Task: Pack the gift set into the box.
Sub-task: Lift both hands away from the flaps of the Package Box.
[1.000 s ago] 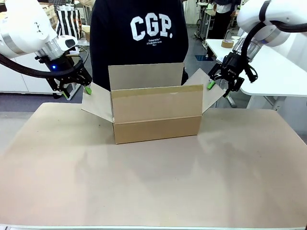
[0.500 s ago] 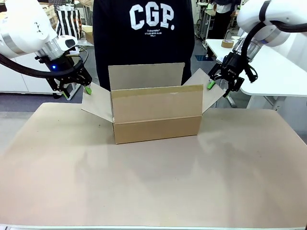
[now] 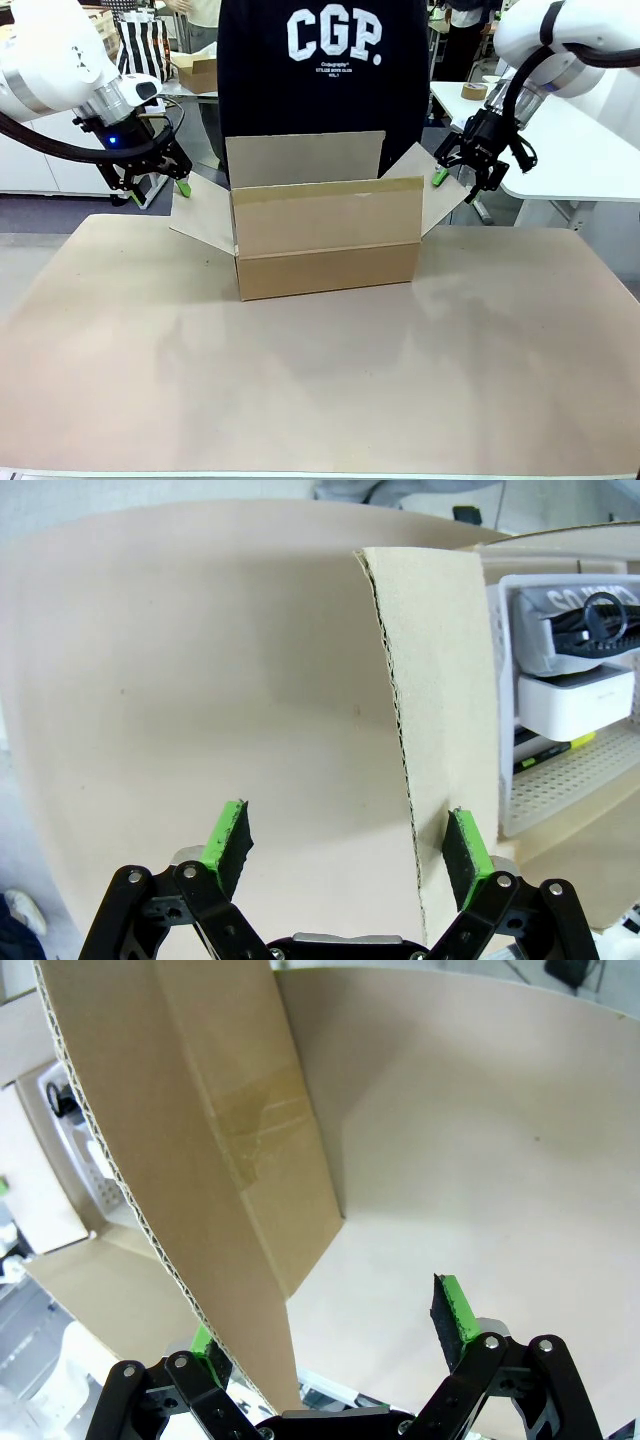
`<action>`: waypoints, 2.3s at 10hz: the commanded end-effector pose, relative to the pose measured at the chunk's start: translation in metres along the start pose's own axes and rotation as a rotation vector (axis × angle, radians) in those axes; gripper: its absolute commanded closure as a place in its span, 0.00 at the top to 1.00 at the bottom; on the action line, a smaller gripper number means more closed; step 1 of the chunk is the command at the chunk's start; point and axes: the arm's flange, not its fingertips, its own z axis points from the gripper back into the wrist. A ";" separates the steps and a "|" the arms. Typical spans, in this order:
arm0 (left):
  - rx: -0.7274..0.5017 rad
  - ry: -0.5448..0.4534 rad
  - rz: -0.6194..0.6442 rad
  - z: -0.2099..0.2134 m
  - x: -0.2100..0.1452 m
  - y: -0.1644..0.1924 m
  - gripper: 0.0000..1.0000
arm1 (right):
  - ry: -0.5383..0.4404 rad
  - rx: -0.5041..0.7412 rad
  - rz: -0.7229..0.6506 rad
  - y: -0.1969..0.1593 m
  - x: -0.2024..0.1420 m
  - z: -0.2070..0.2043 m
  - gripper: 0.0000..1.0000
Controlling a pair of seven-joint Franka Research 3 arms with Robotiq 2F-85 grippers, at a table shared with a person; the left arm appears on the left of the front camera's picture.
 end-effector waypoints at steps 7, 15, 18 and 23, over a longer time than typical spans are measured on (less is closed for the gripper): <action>-0.667 0.073 -0.340 0.139 -0.107 0.011 1.00 | -0.087 0.565 0.232 -0.003 -0.153 0.089 1.00; -1.185 -0.004 -0.244 0.209 -0.159 0.089 1.00 | -0.018 1.226 0.219 -0.082 -0.238 0.129 1.00; -1.156 -0.110 -0.069 0.203 -0.172 0.122 1.00 | -0.128 1.095 0.084 -0.109 -0.224 0.121 1.00; -1.223 -0.073 -0.243 0.224 -0.187 0.126 1.00 | -0.052 1.243 0.196 -0.101 -0.241 0.118 1.00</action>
